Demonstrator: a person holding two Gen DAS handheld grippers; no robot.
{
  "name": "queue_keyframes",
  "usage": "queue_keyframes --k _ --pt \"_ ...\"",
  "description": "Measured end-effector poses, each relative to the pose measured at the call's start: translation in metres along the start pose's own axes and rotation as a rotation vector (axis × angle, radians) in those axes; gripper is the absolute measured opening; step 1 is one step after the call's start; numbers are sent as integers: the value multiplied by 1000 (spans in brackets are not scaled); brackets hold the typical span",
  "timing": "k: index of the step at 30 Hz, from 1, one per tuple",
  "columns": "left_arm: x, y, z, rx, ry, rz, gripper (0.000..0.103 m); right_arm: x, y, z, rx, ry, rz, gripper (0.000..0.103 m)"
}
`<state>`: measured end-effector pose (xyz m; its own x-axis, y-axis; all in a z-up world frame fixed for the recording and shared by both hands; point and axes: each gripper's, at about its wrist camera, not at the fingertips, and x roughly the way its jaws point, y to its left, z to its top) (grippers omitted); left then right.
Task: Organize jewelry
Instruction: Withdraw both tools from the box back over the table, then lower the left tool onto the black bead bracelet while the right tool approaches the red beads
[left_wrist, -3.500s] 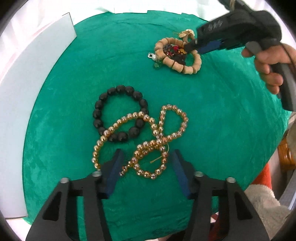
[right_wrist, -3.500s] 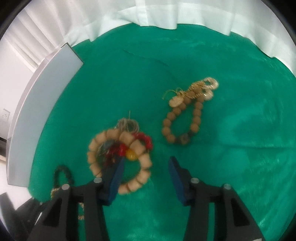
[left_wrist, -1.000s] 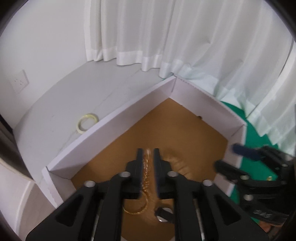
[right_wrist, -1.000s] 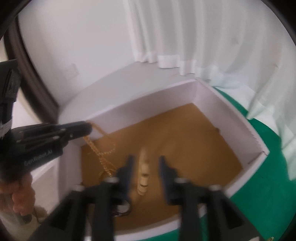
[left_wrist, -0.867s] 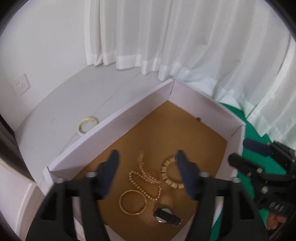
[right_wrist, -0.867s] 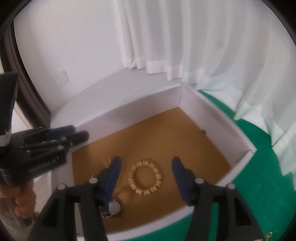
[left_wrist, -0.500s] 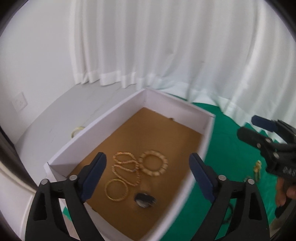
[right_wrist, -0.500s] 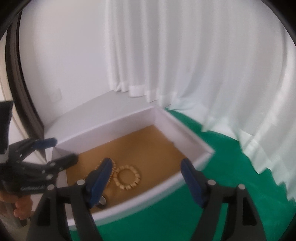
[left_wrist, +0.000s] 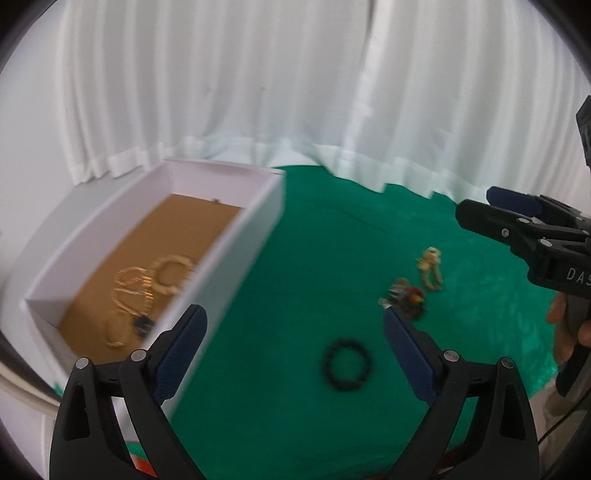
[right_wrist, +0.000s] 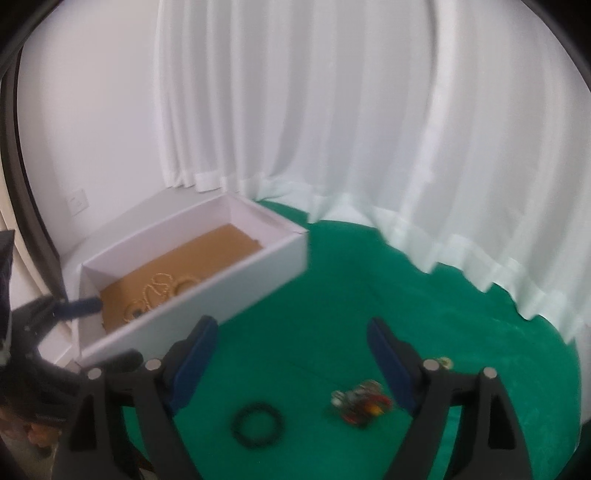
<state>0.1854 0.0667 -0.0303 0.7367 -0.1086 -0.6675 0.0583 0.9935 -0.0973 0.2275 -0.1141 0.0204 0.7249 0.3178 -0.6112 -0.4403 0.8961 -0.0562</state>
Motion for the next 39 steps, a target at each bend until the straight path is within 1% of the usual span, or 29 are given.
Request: queue_keyframes --k 3,6,11,14,18,20,22,24,28,29,32,35,37,39 --pt "3 -27 -14 25 -21 -24 97 -12 -15 -23 -9 -10 -32 85" --pt "11 -49 -25 59 4 -22 97 -19 -32 -48 9 12 -70 88" --pt "21 -75 -42 120 34 -1 97 -27 -60 -87 97 40 -81 89" --pt "25 -82 -49 127 48 -10 97 -32 -75 -103 158 58 -64 89" --pt "30 -88 -55 117 77 -36 97 -36 -88 -116 218 99 -89 89" --pt "32 -92 -58 133 101 -41 97 -35 -93 -119 240 138 -103 89" --pt "36 -94 -61 145 137 -49 97 -34 -94 -122 241 153 -113 89" --pt "40 -93 -63 132 169 -51 98 -33 -93 -124 229 162 -128 89" --pt "48 -91 -68 142 209 0 99 -28 -91 -130 231 182 -135 89" --pt "49 -90 -69 142 214 3 99 -26 -91 -131 237 188 -133 89" --pt "47 -83 -69 118 215 -35 99 -24 -94 -136 256 196 -131 89" --pt "43 -72 -58 99 218 -43 99 -28 -101 -137 276 201 -139 89" --pt "36 -58 -41 83 192 -38 99 -32 -108 -135 293 193 -149 89" --pt "32 -45 -27 67 192 -47 99 -38 -117 -130 308 185 -170 89"
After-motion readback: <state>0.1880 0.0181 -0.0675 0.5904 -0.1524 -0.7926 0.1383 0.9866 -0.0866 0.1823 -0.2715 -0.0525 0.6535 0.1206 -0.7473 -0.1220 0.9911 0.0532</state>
